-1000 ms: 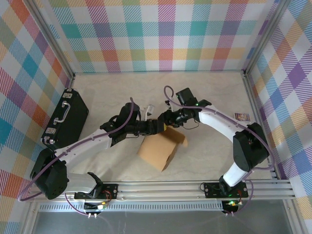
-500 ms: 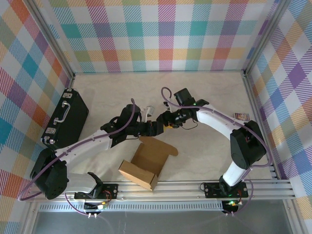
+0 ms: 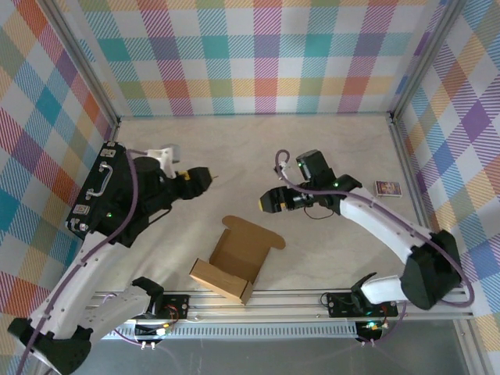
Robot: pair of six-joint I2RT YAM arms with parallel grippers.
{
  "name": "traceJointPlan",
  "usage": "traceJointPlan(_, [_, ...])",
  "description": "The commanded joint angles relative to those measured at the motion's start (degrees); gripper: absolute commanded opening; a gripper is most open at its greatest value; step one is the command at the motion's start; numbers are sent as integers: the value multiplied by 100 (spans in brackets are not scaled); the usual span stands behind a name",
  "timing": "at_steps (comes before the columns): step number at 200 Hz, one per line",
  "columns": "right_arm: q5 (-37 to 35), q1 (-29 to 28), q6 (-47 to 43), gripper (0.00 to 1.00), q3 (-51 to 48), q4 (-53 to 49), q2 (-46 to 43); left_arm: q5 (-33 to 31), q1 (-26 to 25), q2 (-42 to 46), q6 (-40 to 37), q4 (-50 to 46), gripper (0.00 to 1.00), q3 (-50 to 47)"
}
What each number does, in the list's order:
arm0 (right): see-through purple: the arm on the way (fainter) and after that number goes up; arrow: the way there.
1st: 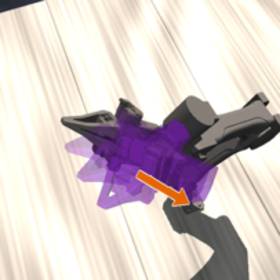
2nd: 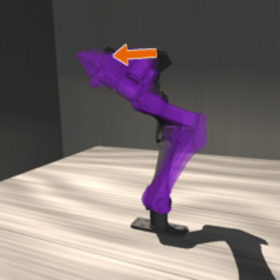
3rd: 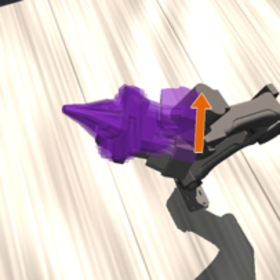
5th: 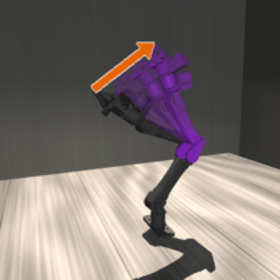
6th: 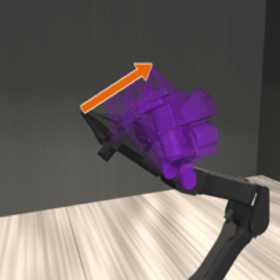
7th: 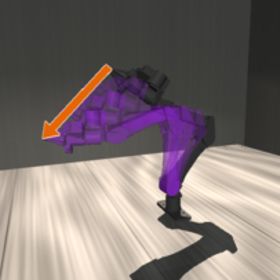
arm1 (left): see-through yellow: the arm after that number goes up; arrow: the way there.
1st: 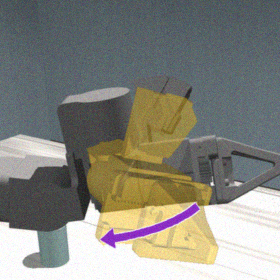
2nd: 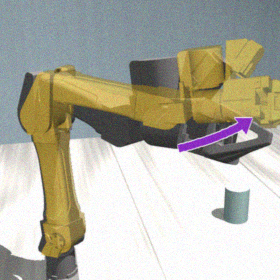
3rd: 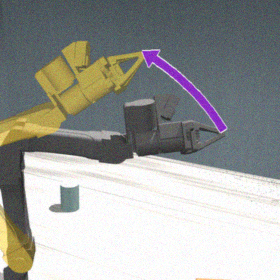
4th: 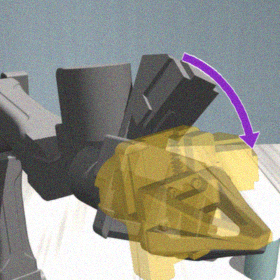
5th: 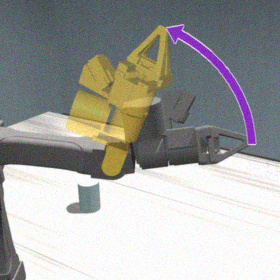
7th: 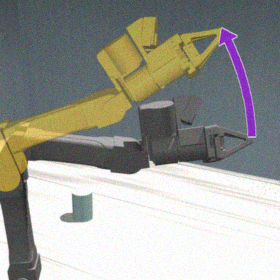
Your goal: Fold the paper box
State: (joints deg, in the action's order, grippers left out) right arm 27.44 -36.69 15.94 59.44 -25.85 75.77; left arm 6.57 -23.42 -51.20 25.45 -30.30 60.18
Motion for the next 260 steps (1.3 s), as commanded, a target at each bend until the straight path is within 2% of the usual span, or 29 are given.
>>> traceJointPlan(1, [168,-908,-642,78,-71,128,-316,77,540,3,-6,-584,75,-161])
traceJointPlan(15, [-181,-1589,-772,82,-93,175,-350,319,838,36,19,-531,75,-227])
traceJointPlan(33, [-791,-2329,-1000,83,203,-231,-127,503,1060,26,39,-525,75,-257])
traceJointPlan(50, [-1139,-2794,-1063,84,428,-524,65,616,1145,35,29,-536,75,-286])
traceJointPlan(90, [-1451,-3541,-1057,86,575,-542,492,529,1243,145,38,-638,76,-388])
traceJointPlan(152, [-1820,-3874,-1242,87,891,-935,775,648,1263,263,145,-672,77,-737])
traceJointPlan(260, [-1622,-4213,-1506,86,954,-843,1179,657,1270,251,135,-619,78,-902])
